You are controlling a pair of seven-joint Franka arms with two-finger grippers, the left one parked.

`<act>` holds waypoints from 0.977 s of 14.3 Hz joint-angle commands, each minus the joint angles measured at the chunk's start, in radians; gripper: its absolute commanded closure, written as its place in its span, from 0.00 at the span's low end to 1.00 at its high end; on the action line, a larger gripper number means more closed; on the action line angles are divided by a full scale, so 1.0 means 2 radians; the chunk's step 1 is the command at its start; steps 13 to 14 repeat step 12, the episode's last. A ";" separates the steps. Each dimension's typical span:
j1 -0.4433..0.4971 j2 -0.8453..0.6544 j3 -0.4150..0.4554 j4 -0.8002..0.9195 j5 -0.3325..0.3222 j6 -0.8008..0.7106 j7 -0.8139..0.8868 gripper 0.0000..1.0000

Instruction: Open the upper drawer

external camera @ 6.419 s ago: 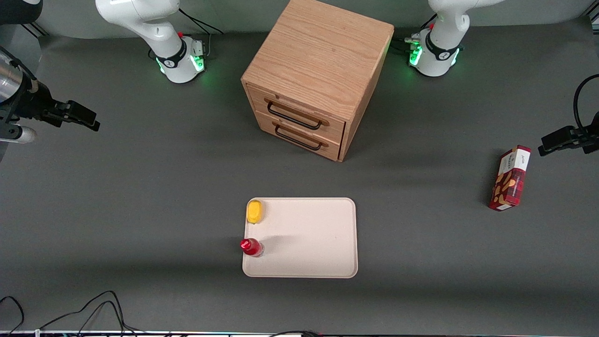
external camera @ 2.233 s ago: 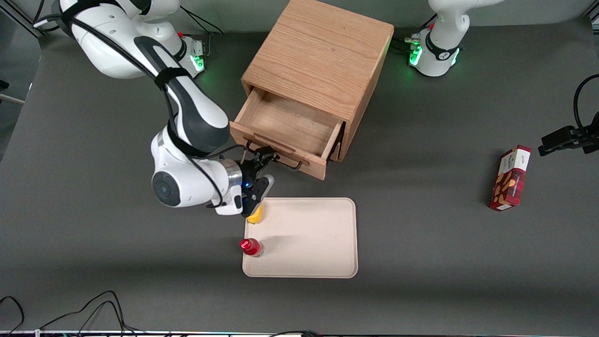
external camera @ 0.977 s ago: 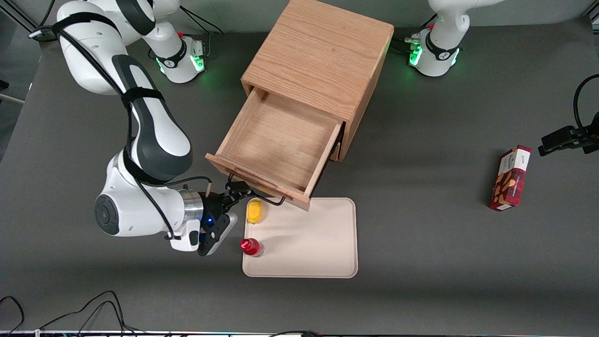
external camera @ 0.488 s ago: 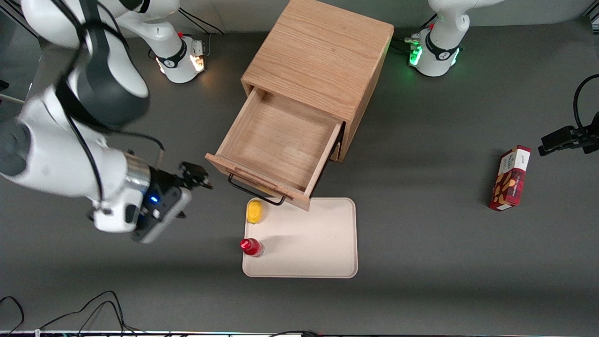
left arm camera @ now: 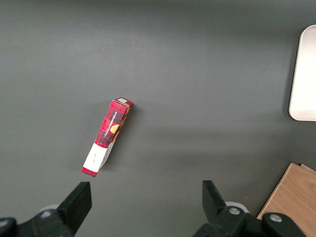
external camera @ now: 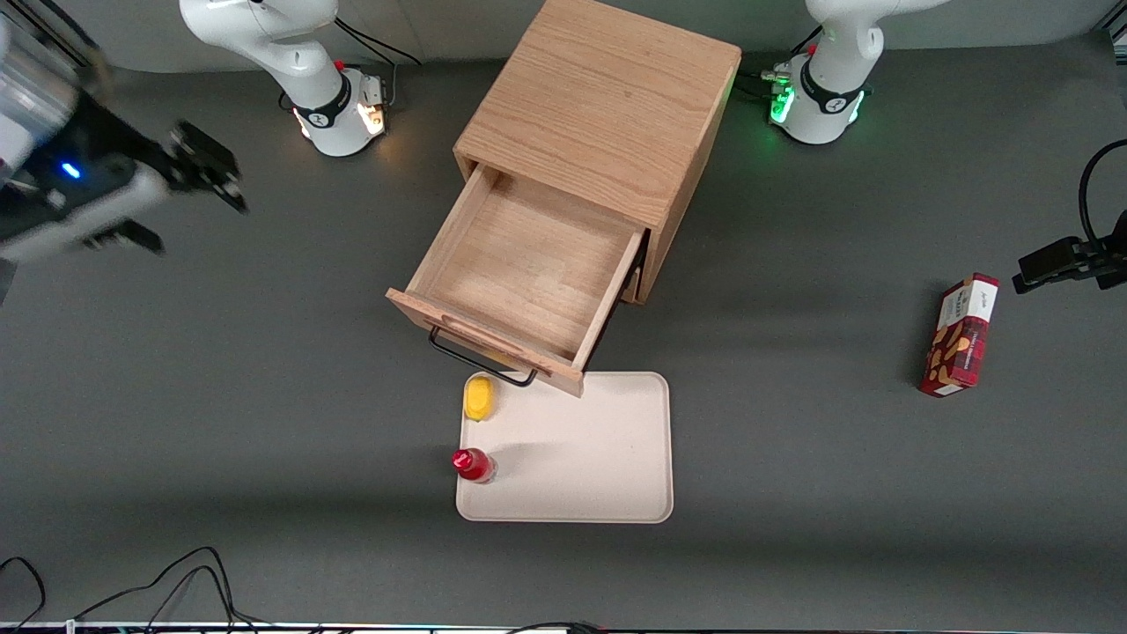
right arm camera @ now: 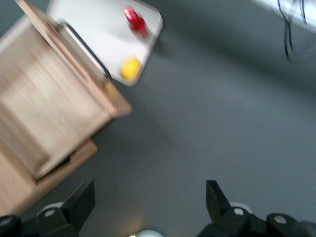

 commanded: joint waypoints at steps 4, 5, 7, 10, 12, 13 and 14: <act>-0.001 -0.202 -0.035 -0.309 -0.012 0.039 0.118 0.00; -0.001 -0.226 -0.035 -0.353 -0.012 0.064 0.124 0.00; -0.002 -0.252 -0.036 -0.397 -0.012 0.097 0.131 0.00; -0.002 -0.209 -0.054 -0.356 -0.035 0.100 0.133 0.00; -0.004 -0.189 -0.060 -0.332 -0.035 0.097 0.134 0.00; -0.004 -0.189 -0.060 -0.332 -0.035 0.097 0.134 0.00; -0.004 -0.189 -0.060 -0.332 -0.035 0.097 0.134 0.00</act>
